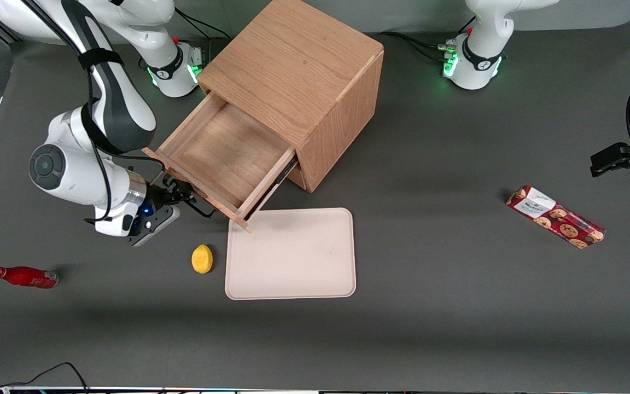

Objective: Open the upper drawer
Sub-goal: 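Hold the drawer fully extended with the right gripper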

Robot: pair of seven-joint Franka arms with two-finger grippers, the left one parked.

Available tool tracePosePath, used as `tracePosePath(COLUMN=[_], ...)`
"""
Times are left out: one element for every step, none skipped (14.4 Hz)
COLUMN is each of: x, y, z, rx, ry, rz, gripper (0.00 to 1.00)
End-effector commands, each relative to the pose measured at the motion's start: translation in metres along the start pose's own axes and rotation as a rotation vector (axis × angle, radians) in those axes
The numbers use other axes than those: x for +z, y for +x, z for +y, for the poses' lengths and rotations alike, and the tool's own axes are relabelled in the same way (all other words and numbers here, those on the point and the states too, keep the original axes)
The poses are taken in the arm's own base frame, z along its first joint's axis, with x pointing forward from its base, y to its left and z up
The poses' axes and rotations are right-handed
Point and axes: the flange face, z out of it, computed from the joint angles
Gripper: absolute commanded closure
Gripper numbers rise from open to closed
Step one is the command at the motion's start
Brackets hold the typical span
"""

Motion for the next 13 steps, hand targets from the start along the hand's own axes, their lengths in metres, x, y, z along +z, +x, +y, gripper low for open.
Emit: tracePosePath(x=[-0.002, -0.005, -0.004, -0.005, -0.005, -0.004, -0.005, -0.006, -0.006, -0.004, -0.005, -0.005, -0.006], y=[0.010, 0.012, 0.013, 0.014, 0.014, 0.015, 0.015, 0.016, 0.017, 0.016, 0.015, 0.015, 0.015], z=[0.013, 0.016, 0.018, 0.022, 0.024, 0.025, 0.028, 0.030, 0.030, 0.033, 0.035, 0.033, 0.033], rx=[-0.015, -0.017, -0.019, -0.016, -0.013, -0.013, -0.011, -0.010, -0.014, -0.010, -0.006, -0.007, -0.007], ry=[-0.006, -0.014, -0.017, -0.019, -0.018, -0.017, -0.019, -0.019, -0.026, -0.025, -0.026, -0.026, -0.027], rz=[0.014, 0.020, 0.014, 0.016, 0.017, 0.016, 0.020, 0.022, 0.019, 0.017, 0.017, 0.016, 0.016], gripper=[0.00, 0.00, 0.00, 0.00, 0.00, 0.00, 0.00, 0.00, 0.00, 0.00, 0.00, 0.00, 0.00])
